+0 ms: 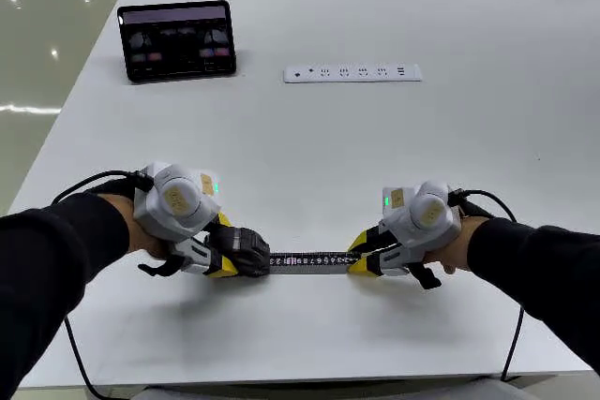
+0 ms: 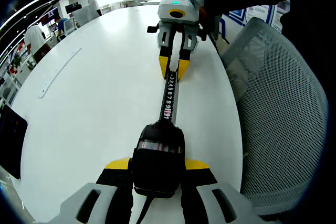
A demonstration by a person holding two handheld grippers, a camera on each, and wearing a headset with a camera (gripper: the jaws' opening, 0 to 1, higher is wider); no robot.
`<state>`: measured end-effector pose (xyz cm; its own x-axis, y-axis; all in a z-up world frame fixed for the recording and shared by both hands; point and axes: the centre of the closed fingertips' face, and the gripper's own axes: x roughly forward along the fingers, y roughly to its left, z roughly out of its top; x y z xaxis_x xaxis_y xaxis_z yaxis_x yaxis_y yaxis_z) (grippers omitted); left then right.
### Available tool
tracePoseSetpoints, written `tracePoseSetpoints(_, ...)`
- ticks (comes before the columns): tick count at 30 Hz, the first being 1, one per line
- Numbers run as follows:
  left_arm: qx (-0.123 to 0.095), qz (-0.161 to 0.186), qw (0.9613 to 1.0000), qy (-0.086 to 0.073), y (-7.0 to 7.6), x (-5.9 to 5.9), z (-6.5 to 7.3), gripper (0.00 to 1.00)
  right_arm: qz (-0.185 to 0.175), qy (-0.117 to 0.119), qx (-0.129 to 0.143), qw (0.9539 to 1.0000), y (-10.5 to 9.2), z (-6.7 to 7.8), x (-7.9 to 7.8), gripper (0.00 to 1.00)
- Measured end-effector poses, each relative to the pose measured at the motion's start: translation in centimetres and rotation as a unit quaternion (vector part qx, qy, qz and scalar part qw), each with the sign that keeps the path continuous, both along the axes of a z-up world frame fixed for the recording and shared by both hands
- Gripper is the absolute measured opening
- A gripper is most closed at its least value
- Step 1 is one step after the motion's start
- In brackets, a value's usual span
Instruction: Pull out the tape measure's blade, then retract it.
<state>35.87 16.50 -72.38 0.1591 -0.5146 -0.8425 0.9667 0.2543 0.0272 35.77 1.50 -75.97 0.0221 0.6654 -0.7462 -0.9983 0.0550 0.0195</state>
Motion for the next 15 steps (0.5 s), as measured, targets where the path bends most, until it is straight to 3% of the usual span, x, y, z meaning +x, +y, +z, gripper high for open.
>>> tracePoseSetpoints(15, 0.000, 0.002, 1.0000, 0.000, -0.06, -0.06, 0.07, 0.31, -0.003, -0.001, -0.006, 1.0000, -0.54, 0.11, 0.12, 0.10)
